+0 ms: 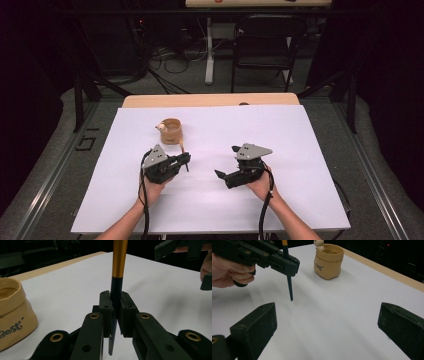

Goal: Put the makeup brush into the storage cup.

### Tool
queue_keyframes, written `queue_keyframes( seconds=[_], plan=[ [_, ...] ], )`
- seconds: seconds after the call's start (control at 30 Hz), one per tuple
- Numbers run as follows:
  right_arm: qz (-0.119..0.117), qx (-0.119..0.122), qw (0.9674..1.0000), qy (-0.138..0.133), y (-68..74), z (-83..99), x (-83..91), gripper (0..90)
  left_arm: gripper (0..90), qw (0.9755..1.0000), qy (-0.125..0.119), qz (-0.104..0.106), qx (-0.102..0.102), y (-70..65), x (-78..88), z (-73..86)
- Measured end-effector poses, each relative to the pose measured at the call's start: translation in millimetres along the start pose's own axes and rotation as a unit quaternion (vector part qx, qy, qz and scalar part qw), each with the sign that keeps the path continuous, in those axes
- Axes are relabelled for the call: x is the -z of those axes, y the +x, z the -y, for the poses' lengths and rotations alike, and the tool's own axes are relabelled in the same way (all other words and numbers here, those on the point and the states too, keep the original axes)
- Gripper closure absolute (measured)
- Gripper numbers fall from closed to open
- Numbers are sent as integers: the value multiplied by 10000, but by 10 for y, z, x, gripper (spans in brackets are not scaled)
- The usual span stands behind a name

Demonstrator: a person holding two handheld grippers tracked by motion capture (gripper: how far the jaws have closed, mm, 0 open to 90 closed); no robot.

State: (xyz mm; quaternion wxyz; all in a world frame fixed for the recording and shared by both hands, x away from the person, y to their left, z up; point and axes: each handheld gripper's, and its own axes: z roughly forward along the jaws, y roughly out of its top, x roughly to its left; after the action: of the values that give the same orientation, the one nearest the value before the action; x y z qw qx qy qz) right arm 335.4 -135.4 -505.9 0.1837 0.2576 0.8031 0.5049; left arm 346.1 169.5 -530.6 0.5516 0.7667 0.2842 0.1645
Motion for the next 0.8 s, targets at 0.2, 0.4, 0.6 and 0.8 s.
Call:
queue_keyframes(
  seconds=[0.2,0.4,0.6,0.8],
  plan=[
    [72,-40,10000,-24,-16,92,130,26,824,10000,43,-32,-42,62,18,-25],
    [113,-45,9999,-53,-41,190,225,13,823,9999,76,-98,-76,136,40,-46],
    [196,-106,9996,-196,-76,274,329,5,823,9999,68,-129,-30,205,89,-111],
    [230,-112,9996,-115,-67,341,364,5,824,9999,93,-71,-25,245,100,-167]
  ],
)
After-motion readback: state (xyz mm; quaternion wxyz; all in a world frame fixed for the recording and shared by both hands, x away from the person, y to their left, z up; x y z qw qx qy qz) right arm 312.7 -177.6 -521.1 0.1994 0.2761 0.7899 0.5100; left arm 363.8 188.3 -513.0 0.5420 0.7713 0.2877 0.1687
